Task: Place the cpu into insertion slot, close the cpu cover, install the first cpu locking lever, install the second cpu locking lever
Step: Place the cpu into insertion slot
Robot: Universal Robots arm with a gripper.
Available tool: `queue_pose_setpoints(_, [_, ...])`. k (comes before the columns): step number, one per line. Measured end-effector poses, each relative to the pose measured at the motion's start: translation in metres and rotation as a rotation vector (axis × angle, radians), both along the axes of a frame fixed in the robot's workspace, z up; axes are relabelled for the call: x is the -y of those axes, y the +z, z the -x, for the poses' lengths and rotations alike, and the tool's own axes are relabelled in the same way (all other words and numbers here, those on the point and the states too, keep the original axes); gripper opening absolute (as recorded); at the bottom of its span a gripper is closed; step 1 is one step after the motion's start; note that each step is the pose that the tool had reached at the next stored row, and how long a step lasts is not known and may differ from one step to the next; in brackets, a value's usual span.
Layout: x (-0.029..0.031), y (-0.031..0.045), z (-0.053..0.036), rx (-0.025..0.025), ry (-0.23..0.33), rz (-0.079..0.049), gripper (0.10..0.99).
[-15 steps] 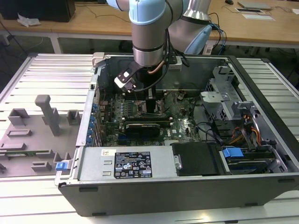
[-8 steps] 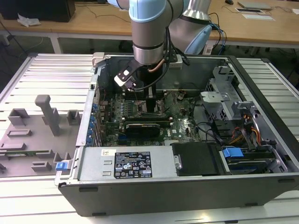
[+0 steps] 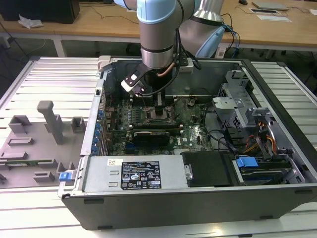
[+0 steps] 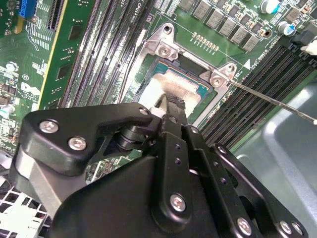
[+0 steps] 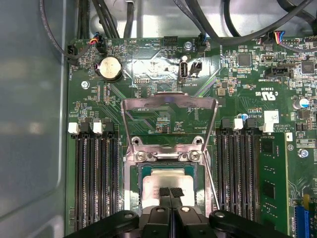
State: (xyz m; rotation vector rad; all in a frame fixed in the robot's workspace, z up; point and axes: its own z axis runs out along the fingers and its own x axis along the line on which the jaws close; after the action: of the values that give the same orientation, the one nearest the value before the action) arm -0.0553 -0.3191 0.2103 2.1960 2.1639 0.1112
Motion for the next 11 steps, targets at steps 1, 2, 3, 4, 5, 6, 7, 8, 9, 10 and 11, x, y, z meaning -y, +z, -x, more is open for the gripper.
queue_pose_setpoints(1, [0.0000,0.0000,0.0000,0.0001,0.000,0.000,0.106])
queue_pose_setpoints(2, [0.0000,0.0000,0.0000,0.0000,0.000,0.000,0.106])
queue_pose_setpoints(3, [0.0000,0.0000,0.0000,0.0000,0.000,0.000,0.106])
queue_pose_setpoints(4, [0.0000,0.0000,0.0000,0.0001,0.000,0.000,0.106])
queue_pose_setpoints(5, [0.0000,0.0000,0.0000,0.0000,0.000,0.000,0.106])
queue_pose_setpoints(6, [-0.0001,0.0010,0.0000,0.0000,0.000,0.000,0.106])
queue_pose_setpoints(7, [0.0000,0.0029,0.0000,0.0000,0.000,0.000,0.106])
queue_pose_setpoints(8, [0.0000,0.0043,0.0000,0.0000,0.000,0.000,0.106])
queue_pose_setpoints(9, [0.0000,0.0058,0.0000,0.0000,0.000,0.000,0.106])
queue_pose_setpoints(10, [0.0000,0.0082,0.0000,0.0000,0.000,0.000,0.106])
queue_pose_setpoints(11, [0.0000,0.0102,0.0000,0.0000,0.000,0.000,0.106])
